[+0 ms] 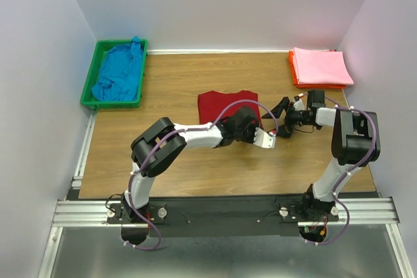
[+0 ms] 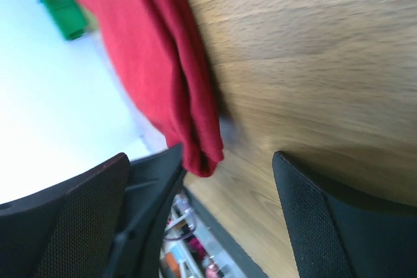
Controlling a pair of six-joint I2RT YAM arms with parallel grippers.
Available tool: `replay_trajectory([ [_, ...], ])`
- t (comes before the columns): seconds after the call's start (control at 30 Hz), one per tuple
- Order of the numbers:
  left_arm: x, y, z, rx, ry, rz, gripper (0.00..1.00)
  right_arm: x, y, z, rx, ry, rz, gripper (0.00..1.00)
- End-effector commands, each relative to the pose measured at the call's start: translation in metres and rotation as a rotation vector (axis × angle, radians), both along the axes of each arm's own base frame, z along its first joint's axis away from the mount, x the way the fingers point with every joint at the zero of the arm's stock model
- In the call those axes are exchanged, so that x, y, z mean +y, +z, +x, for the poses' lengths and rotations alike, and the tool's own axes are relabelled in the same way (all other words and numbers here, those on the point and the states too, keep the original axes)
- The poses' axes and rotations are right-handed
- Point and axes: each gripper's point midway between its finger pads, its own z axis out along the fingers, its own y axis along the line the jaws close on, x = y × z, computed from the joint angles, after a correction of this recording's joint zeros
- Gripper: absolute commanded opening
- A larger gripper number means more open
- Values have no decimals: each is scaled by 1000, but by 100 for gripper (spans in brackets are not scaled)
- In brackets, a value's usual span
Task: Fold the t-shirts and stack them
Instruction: Neatly place the folded tshirt to the corner
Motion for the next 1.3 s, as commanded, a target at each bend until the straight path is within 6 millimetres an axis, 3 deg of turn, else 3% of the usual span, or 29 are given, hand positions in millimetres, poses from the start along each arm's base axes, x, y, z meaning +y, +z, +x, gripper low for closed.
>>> replay_trajectory([
  [0.0,-11,27,7,112,-24,-108,0,5,-24,-3,38,-39,38,96],
  [0.23,-15,48,21,151,-24,-168,0,22,-29,5,32,-57,75,96],
  [0.4,-13,52,25,160,-22,-164,0,26,-20,26,-37,-164,120,98],
  [0.53,-14,55,27,169,-26,-178,0,31,-26,42,-60,-206,87,98],
  [0.63,-15,59,28,178,-26,-186,0,39,-41,49,-45,-214,55,85],
  [0.77,-15,62,31,186,-22,-197,0,43,-61,62,-15,-257,38,78],
  [0.9,-14,63,33,211,-14,-208,0,45,-65,78,-36,-305,30,73],
  [1.13,-13,59,37,244,0,-216,0,57,-79,89,-27,-319,29,68],
  [1.27,-14,59,38,260,6,-224,0,58,-89,97,-32,-319,10,53],
])
